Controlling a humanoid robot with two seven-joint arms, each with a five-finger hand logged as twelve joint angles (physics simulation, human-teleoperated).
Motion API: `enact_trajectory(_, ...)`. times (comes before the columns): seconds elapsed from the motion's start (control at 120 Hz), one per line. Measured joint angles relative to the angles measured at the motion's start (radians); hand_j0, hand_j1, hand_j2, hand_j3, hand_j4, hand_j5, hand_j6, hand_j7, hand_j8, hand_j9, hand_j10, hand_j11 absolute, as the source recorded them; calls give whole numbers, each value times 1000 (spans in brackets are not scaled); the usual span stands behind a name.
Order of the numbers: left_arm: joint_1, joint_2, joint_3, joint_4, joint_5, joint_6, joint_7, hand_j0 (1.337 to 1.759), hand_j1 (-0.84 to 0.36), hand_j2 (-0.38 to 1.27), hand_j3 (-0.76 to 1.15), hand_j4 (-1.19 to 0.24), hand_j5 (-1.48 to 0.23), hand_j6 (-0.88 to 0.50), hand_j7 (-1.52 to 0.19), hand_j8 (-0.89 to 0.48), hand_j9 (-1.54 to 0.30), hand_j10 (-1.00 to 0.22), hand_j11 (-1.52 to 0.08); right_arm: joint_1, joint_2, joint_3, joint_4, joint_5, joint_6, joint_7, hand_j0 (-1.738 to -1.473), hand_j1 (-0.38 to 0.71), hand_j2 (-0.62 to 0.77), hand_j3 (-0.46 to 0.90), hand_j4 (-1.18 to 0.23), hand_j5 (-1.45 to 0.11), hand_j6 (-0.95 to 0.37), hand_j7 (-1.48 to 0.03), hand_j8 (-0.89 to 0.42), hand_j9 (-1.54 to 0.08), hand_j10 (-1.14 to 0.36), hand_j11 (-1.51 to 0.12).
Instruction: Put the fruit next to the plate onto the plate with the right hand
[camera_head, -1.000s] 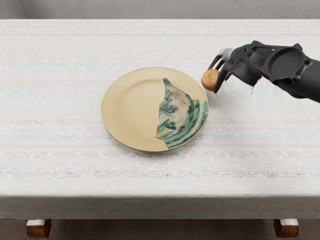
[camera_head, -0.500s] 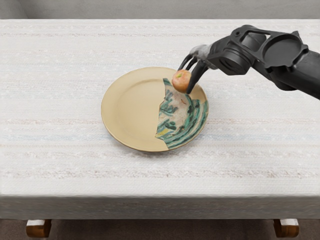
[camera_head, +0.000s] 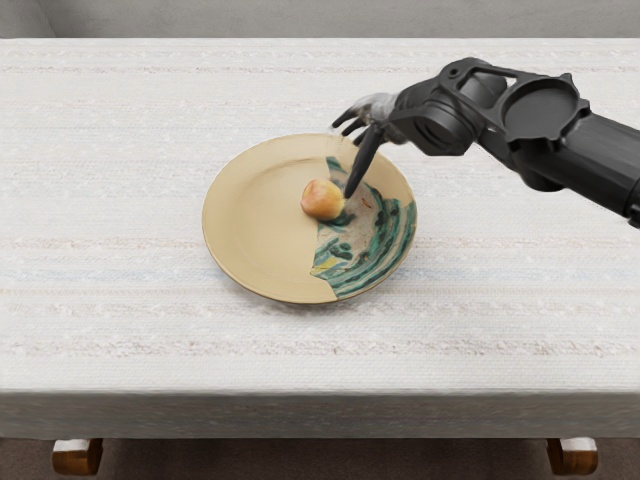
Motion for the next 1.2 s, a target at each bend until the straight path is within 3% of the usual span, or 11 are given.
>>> enact_trajectory(0.25,0,0,0,0,0,0,0,1658,349,0,0,0,0,1,0,1,0,0,0,-101,-193,138,3,0,132,2,-1658,-293,10,0,-67,-81,-58,-81,-62,-81,-62,-82)
enact_trajectory(0.317,0,0,0,0,0,0,0,1658,349,0,0,0,0,1,0,1,0,0,0,-142,-265,205,9,0,219,24,-1658,-300,6,0,-56,-68,-50,-67,-52,-68,-52,-68)
enact_trajectory(0.433,0,0,0,0,0,0,0,1658,349,0,0,0,0,1,0,1,0,0,0,-239,-417,311,65,0,371,123,-1658,-308,1,0,-43,-53,-40,-53,-41,-53,-41,-53)
enact_trajectory(0.642,0,0,0,0,0,0,0,1658,349,0,0,0,0,1,0,1,0,0,0,-444,-710,446,305,1,476,307,-1658,-314,-2,0,-34,-42,-33,-41,-33,-42,-32,-42)
enact_trajectory(0.8,0,0,0,0,0,0,0,1658,349,0,0,0,0,1,0,1,0,0,0,-568,-791,537,357,0,494,493,-1658,-315,-3,0,-31,-39,-31,-39,-31,-39,-31,-39)
enact_trajectory(0.858,0,0,-1,0,0,0,0,1658,349,0,0,0,0,1,0,1,0,0,0,-596,-788,547,361,-2,496,544,-1658,-316,-3,0,-31,-39,-31,-39,-31,-39,-30,-39)
enact_trajectory(0.983,0,0,0,0,0,0,0,1658,349,0,0,0,0,1,0,1,0,0,0,-637,-779,558,339,-3,498,593,-1658,-316,-3,0,-30,-38,-30,-38,-30,-38,-30,-38)
enact_trajectory(1.2,0,0,0,0,0,0,0,1658,349,0,0,0,0,1,0,1,0,0,0,-704,-727,586,231,2,499,611,-1658,-320,-2,0,-27,-34,-27,-34,-27,-34,-26,-34)
